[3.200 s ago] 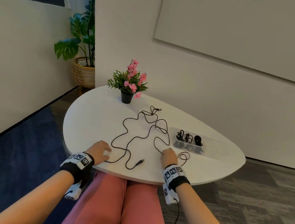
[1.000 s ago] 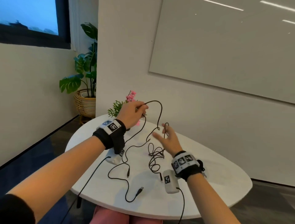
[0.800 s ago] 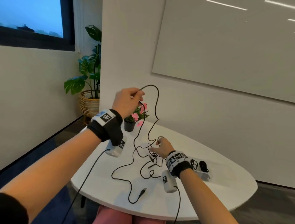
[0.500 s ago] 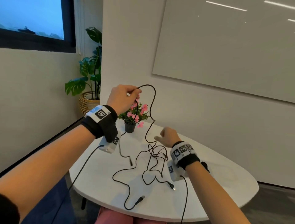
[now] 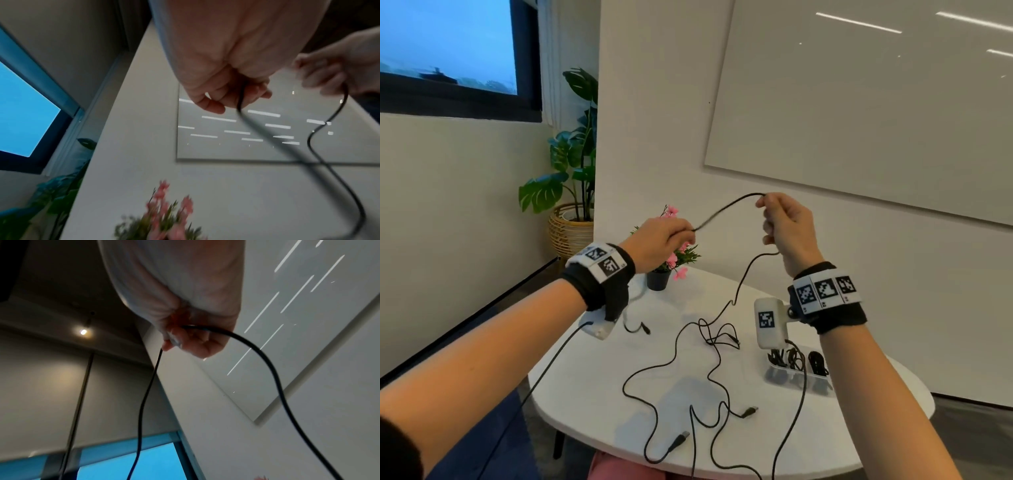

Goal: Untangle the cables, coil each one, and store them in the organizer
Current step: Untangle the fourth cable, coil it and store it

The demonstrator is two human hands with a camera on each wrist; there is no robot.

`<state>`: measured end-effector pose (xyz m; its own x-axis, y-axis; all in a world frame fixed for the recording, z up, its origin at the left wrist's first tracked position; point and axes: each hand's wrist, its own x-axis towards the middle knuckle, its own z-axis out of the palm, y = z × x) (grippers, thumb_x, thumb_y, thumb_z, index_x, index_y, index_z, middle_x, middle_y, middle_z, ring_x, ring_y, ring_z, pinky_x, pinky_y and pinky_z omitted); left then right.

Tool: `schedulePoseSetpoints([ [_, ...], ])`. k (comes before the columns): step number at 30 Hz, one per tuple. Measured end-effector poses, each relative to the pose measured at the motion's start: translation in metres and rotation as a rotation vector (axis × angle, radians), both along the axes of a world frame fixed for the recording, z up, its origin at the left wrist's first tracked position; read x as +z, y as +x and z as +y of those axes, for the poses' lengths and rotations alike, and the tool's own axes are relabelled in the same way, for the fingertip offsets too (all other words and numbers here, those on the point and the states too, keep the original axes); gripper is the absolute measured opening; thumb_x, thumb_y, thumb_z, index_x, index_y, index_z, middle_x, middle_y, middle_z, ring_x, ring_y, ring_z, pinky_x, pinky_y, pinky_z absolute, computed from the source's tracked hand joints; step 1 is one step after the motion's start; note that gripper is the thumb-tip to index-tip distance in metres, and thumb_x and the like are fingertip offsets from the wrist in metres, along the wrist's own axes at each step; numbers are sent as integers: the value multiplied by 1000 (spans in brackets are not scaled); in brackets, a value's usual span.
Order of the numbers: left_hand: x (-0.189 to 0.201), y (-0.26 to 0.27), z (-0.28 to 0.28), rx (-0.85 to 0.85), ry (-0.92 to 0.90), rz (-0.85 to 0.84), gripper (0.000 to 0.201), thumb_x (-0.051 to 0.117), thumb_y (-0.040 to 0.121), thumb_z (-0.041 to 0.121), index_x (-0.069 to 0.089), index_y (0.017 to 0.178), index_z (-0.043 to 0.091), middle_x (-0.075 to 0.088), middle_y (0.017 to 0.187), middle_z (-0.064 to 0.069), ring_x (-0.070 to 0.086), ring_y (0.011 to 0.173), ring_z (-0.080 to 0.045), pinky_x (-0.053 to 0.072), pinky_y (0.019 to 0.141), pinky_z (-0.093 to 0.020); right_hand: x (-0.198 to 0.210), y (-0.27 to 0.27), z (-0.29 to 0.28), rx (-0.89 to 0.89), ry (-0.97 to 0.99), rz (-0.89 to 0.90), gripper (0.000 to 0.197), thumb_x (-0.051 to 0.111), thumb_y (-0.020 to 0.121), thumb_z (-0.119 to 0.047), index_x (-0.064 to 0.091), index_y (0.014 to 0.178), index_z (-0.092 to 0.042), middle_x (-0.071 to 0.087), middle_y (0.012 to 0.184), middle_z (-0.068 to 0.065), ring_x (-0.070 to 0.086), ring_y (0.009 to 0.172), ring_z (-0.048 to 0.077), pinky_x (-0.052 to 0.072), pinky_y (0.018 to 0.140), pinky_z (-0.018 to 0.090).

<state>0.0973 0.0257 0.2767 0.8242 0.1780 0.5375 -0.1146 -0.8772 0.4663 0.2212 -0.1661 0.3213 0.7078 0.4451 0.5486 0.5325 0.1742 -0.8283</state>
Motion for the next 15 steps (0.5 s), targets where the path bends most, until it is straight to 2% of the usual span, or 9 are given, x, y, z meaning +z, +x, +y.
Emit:
schedulePoseSetpoints([
  [2,-22,2,10,16,-6,60,29,41,99,26,63,105,7,68,95,-10,62,87,-26,49,81,-37,3,10,-13,-91,115,66,26,44,98,-20,60,77,-21,44,65,-6,37,50,6,35,42,18],
  [4,-44,-1,23,44,-43,132,25,40,99,27,60,95,14,66,93,-9,60,85,-26,48,77,-38,6,22,-30,-184,224,164,27,42,98,-20,59,77,-22,44,64,-7,37,48,5,33,41,18],
  [6,-64,-7,40,89,-33,198,22,36,99,32,54,86,29,62,87,-1,57,79,-21,47,74,-35,8,35,-49,-282,301,240,29,40,99,-20,58,76,-22,44,63,-7,36,45,4,32,40,18],
  [9,-79,-12,57,129,-83,241,26,32,99,37,53,84,33,55,73,4,53,69,-17,48,74,-39,4,51,-69,-374,297,277,29,41,97,-20,59,75,-24,45,63,-7,37,44,3,32,42,19],
  [11,-74,-11,52,62,-301,170,29,32,101,28,55,84,27,50,68,1,48,63,-16,45,70,-32,-5,58,-73,-391,248,280,29,40,97,-19,60,77,-23,46,63,-6,39,46,5,34,43,19],
  [13,-62,-11,39,-31,-575,47,29,34,101,18,55,83,14,48,68,-1,48,59,-13,47,63,-23,-14,63,-75,-421,216,317,29,39,97,-16,60,77,-21,47,64,-6,39,48,7,34,42,20],
  [15,-49,-12,30,-69,-755,-81,29,35,101,18,56,82,11,49,67,-1,49,55,-10,46,59,-20,-23,68,-78,-448,177,369,28,38,96,-13,61,80,-18,48,66,-4,39,50,9,35,42,19],
])
